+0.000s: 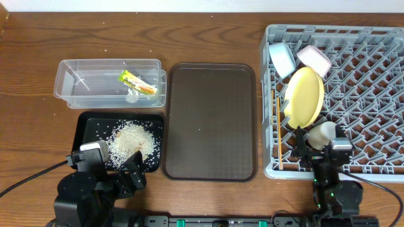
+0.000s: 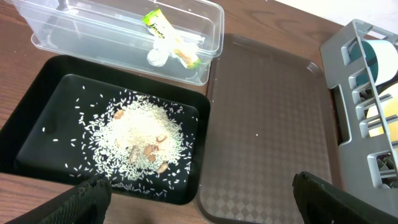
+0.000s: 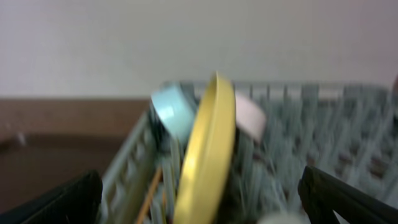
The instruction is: Sort waste into correct bins and load items into the dishwasher rack
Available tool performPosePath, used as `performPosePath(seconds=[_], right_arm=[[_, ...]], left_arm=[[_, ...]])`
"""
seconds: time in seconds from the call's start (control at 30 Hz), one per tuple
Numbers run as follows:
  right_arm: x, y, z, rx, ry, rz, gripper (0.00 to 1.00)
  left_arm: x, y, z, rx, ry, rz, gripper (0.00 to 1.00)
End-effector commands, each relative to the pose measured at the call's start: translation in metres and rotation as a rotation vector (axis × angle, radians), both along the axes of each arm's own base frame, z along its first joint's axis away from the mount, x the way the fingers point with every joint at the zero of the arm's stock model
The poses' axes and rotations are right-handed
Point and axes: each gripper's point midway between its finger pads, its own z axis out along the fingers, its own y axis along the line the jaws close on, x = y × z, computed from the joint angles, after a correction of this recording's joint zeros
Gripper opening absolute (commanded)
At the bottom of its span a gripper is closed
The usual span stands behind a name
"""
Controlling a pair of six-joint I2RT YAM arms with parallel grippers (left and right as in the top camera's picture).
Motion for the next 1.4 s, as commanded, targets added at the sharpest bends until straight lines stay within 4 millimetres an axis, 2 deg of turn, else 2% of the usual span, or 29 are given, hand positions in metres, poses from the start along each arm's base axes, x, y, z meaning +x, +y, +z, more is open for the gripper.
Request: performPosePath(seconds=[0.0,1.37], right_arm=[[-0.0006,-0.0085,-0.0081,-0.021,0.029,-0.043,0.99],[-0.0005,-0.0078,-0.0073,-0.020,0.026,-0.039,0.99]], left_arm=[[-0.0002,-0.0002,-0.0020,-0.008,0.005,0.005,0.96],[-0.0023,0.0006,-0.0051,-0.003,0.020,0.007,0.96]])
